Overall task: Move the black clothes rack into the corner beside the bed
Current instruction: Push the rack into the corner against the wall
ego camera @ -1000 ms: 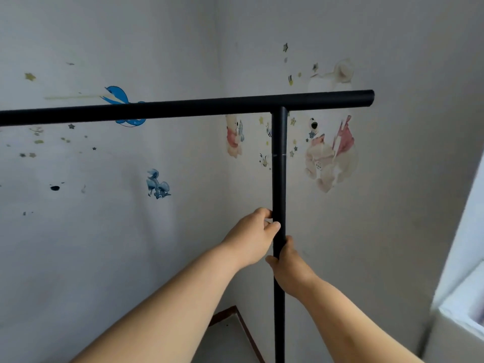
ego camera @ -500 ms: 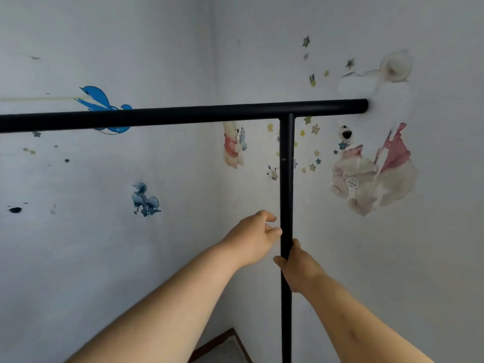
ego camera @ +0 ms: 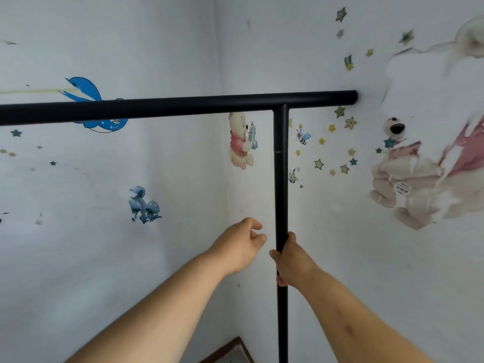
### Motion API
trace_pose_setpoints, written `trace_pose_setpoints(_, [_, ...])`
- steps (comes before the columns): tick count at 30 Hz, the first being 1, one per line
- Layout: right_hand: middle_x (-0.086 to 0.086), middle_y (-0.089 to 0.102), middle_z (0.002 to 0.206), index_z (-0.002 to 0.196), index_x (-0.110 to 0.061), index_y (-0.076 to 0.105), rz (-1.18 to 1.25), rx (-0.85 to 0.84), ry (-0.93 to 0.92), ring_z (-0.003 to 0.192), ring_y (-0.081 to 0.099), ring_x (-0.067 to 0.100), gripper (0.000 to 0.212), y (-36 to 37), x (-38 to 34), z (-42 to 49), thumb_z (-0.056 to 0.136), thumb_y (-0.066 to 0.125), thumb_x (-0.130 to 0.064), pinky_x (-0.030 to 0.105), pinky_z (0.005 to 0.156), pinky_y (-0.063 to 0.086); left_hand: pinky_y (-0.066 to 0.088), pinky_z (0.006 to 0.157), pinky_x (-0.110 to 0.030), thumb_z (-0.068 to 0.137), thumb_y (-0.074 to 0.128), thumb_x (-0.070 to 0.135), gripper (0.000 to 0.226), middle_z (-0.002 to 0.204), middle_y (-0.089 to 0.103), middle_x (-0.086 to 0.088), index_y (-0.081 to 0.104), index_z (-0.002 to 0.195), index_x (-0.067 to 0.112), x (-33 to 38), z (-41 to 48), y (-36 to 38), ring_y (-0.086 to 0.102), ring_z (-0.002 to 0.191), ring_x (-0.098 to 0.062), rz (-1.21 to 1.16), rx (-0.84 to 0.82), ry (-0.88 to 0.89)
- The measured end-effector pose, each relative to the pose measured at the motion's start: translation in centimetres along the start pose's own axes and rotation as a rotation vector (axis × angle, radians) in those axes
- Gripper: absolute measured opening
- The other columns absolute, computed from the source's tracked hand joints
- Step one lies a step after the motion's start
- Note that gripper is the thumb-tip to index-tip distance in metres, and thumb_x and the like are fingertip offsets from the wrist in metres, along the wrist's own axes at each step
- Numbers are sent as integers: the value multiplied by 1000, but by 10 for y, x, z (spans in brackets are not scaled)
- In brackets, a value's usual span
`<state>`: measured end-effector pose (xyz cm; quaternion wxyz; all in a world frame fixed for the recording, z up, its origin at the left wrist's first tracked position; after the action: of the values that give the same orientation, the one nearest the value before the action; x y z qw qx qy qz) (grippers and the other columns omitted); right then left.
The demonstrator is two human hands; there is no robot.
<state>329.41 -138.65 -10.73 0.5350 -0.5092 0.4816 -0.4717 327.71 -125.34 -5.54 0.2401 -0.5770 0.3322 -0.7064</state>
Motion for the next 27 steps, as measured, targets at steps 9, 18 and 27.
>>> trace_pose_setpoints(9, [11, 47, 120, 134, -21, 46, -653, -49, -302, 109, 45, 25, 41, -3, -38, 60, 94, 55, -26, 43, 75, 32, 46, 90, -28, 93, 46, 40, 41, 114, 61, 4, 46, 131, 25, -34, 41, -36, 59, 105, -15, 8, 76, -79])
trace_pose_setpoints(18, [-5, 56, 120, 130, -24, 54, -1015, -156, -238, 99, 53, 13, 36, 5, -80, 135, 99, 36, -30, 33, 67, 34, 47, 97, -36, 93, 48, 37, 39, 115, 64, 1, 47, 129, 22, -81, 59, -77, 61, 107, -16, -15, 191, -199])
trace_pose_setpoints(27, [18, 34, 146, 145, -3, 30, -798, 79, -300, 120, 34, 26, 52, 22, -116, 197, 95, 42, -10, 26, 51, 17, 49, 92, -32, 93, 47, 37, 40, 118, 62, 2, 47, 130, 22, -127, 62, -101, 61, 107, -16, -10, 248, -339])
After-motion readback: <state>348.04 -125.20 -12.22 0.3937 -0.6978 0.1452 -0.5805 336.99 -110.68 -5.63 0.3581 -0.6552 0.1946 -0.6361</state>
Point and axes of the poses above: each hand's wrist, its own z-axis towards the middle knuckle, its own y-axis out of the palm, x = y × z, the point moved 1 cm from there along z, towards the middle knuckle
